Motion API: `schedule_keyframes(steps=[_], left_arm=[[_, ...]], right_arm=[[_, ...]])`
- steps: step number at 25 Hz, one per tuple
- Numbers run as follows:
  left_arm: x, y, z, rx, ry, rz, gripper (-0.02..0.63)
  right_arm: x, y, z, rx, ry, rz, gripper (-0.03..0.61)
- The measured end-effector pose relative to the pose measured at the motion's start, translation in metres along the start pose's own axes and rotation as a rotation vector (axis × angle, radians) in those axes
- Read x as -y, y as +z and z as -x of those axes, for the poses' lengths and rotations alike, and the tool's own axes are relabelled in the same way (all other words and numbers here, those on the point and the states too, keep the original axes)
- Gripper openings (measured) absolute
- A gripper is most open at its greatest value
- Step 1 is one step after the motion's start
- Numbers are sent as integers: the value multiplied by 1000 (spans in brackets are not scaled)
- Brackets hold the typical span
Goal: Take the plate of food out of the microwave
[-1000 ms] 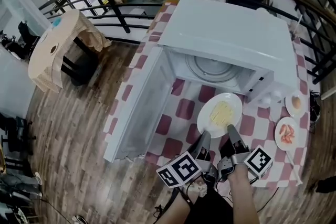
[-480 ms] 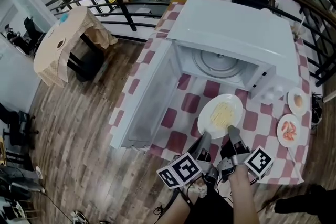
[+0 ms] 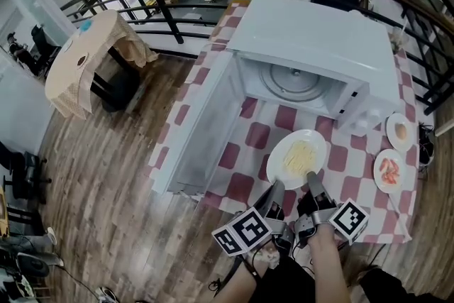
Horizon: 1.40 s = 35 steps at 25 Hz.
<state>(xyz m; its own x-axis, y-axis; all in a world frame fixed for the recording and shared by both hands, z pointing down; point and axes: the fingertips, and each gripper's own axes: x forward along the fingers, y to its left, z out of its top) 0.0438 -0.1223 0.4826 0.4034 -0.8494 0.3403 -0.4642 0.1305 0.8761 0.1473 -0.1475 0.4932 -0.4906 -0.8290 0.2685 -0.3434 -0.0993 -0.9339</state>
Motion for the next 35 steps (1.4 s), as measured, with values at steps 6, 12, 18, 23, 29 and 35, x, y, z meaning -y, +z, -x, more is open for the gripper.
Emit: schedule_keyframes(steps=[6, 12, 18, 23, 29, 35], left_arm=[[-1, -3, 7, -3, -1, -4, 63], [-4, -6, 11, -2, -2, 6, 63], [-5, -8, 14, 0, 0, 8, 63], [-5, -12, 16, -2, 2, 14, 63], [-4, -13, 17, 1, 2, 12, 63], [-3, -12, 17, 2, 2, 12, 63]], right_arm=[[1, -4, 7, 3, -7, 14, 11], [1, -8, 9, 2, -4, 11, 11], [2, -10, 12, -1, -10, 14, 11], [4, -10, 16, -1, -11, 9, 11], [4, -10, 17, -3, -8, 5, 11], [2, -10, 16, -3, -5, 8, 9]])
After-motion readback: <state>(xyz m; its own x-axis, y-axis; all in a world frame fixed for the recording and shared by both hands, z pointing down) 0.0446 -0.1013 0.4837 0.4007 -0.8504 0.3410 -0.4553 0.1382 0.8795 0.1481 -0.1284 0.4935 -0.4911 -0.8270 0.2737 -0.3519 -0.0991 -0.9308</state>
